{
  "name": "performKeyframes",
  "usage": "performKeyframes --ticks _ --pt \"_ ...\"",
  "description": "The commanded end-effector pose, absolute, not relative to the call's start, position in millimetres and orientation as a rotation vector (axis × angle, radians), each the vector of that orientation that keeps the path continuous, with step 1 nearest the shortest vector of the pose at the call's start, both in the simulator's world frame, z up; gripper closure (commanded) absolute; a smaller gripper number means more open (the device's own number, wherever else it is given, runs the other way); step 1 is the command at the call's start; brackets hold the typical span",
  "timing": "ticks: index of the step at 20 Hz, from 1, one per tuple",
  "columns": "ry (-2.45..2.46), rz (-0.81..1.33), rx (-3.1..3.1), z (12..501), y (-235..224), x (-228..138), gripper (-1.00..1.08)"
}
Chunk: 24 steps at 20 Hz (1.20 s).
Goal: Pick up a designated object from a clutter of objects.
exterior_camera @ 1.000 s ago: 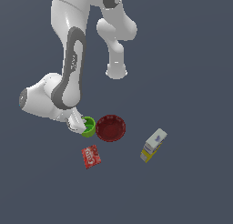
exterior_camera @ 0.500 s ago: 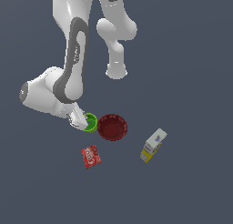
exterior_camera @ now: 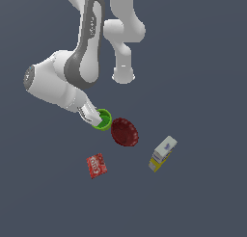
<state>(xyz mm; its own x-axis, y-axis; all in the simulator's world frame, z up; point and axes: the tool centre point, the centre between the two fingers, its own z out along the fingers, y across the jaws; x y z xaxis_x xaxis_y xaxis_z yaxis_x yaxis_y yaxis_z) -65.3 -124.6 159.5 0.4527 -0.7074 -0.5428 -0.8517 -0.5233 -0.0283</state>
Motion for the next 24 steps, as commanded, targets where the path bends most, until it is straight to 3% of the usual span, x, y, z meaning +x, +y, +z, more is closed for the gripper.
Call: performKeyframes --ticks 1,24 --pt "1.333 0.688 -2.412 182.2 -110.4 -69.9 1.08" --pt "1.332 0.69 -2.414 404.0 28.1 -114.8 1.08"
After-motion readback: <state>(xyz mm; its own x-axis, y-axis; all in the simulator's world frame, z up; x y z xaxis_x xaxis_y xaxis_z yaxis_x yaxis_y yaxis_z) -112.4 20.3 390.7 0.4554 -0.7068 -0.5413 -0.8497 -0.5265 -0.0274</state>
